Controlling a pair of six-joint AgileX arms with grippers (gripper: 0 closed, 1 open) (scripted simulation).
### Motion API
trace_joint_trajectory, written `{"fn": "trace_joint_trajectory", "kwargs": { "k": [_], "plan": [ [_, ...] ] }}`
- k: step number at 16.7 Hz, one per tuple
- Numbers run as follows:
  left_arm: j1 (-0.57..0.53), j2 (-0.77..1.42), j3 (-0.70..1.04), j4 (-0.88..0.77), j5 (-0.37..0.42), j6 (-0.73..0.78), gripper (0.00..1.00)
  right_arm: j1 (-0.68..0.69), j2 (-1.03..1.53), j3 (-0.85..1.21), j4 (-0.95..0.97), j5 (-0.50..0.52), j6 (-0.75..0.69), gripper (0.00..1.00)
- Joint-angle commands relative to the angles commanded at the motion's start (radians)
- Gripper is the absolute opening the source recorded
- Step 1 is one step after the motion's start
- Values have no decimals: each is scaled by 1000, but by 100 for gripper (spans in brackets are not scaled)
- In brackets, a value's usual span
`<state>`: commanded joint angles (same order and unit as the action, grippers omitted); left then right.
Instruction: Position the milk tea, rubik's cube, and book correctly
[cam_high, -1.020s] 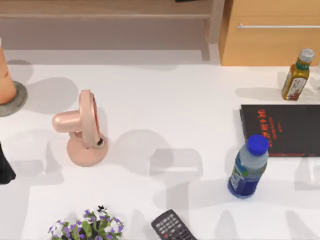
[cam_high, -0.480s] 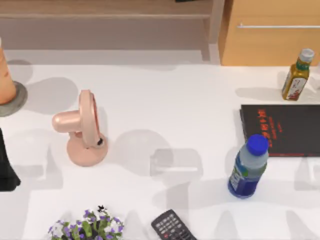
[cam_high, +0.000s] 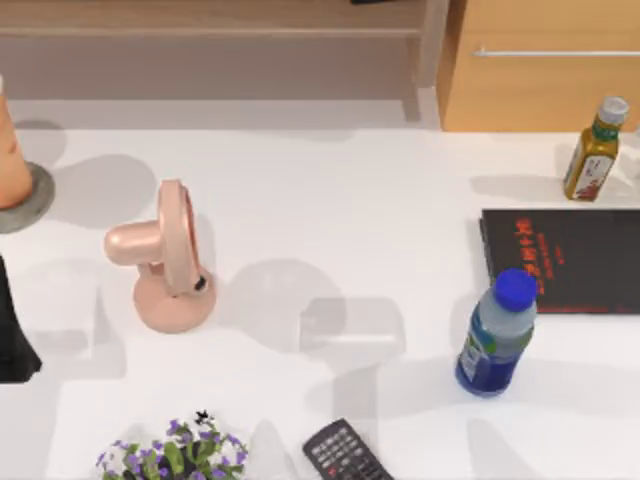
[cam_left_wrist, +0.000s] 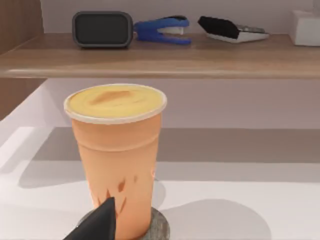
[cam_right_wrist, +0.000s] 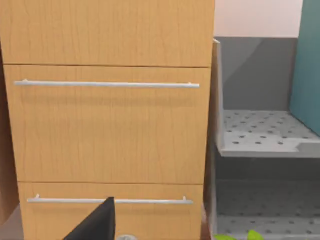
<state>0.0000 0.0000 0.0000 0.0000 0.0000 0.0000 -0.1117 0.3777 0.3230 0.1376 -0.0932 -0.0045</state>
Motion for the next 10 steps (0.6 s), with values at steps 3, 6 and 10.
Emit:
{"fn": "trace_joint_trajectory", "kwargs": {
  "k": [3,6,10],
  "plan": [
    [0,0,0,0,0,0,100,-68,300,209,84,-67,-1,100],
    [0,0,0,0,0,0,100,-140,641,432,173,-138,-3,100],
    [0,0,0,0,0,0,100,-233,1089,723,290,-230,-4,100]
  ]
}}
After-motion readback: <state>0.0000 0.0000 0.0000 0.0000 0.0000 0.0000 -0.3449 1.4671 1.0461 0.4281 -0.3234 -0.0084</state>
